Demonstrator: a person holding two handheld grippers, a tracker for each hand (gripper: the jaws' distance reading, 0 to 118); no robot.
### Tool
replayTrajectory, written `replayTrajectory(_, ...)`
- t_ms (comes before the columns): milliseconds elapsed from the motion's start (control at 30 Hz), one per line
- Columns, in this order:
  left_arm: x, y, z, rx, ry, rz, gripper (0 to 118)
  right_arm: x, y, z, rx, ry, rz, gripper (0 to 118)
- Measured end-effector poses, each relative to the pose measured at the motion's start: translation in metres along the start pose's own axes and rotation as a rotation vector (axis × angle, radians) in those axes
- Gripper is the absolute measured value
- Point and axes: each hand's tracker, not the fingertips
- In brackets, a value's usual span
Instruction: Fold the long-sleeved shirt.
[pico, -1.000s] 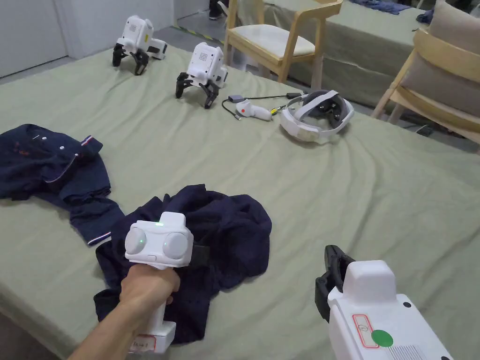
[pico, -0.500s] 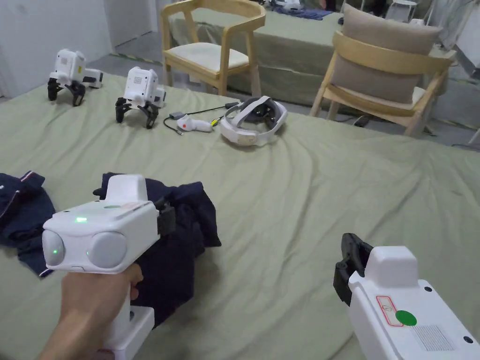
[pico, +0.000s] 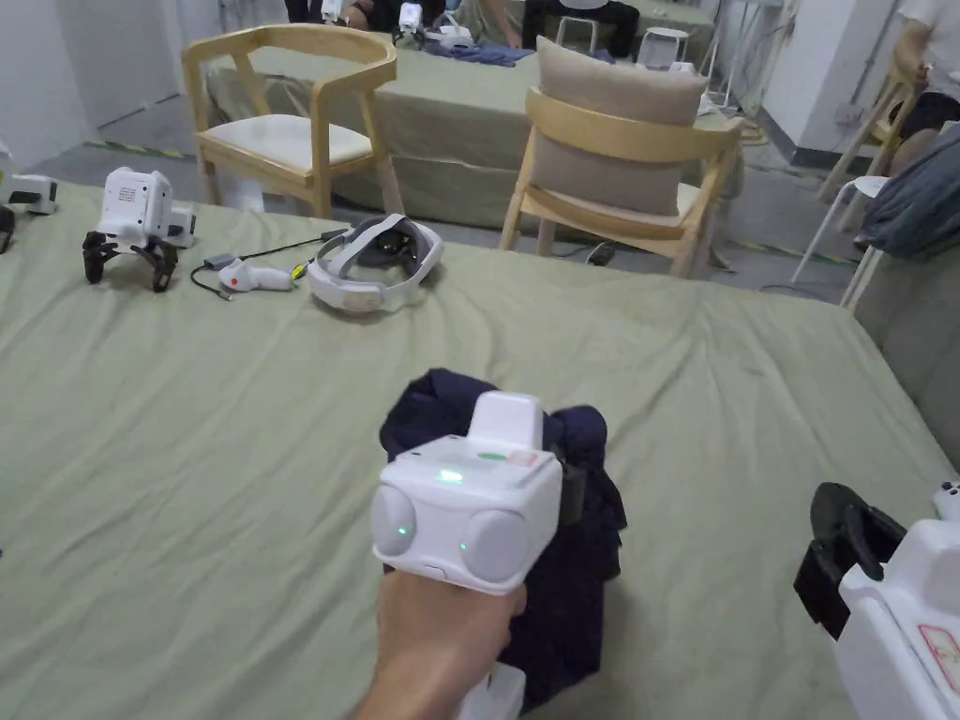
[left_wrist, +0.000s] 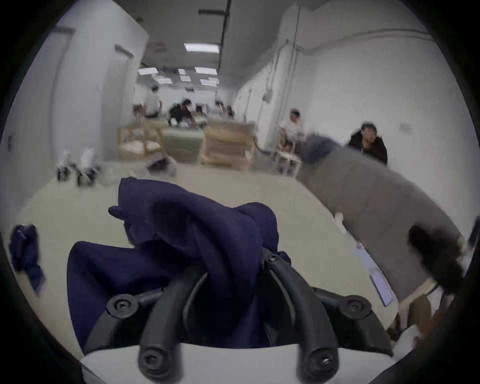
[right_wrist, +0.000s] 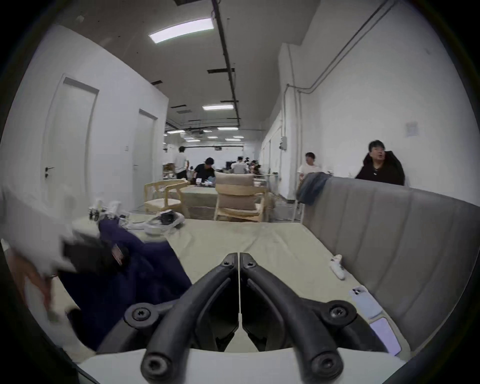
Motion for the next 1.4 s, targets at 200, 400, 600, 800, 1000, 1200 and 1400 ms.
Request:
replayTrajectory(200,0.056,-0.106,-0.123,-0.359,-0.002,0.039,60,0.035,-0.03,-0.002,-0.14,-0.068,-0.001,0)
replayTrajectory(400,0.057,-0.086,-0.07,-0.202,0.022,-0.077,107,0.05,-0.045,-0.002,-0.179,-0.081,-0.038,1)
replayTrajectory(600,0.012,-0.054,0.045,0.09,0.085,-0.125,105,0.032,-0.039,0.004,-0.145,-0.054,-0.05,0)
replayTrajectory(800,-0.046,-0.06,0.105,0.201,0.257,-0.121,3,0.006,-0.047,0.017,-0.125,-0.014,-0.024,0)
replayTrajectory(1000,-0.084,-0.071,0.11,0.157,0.278,-0.039,3,-0.005,-0.068,0.024,-0.26,0.092,-0.053,91)
replayTrajectory(1200,-0.095,-0.082,0.105,0.108,0.264,-0.027,3,-0.013,-0.123,0.022,-0.533,0.173,-0.005,116)
replayTrajectory(1400,-0.101,-0.097,0.085,0.031,0.225,-0.011,3,-0.023,-0.193,-0.013,-0.693,0.285,-0.12,38)
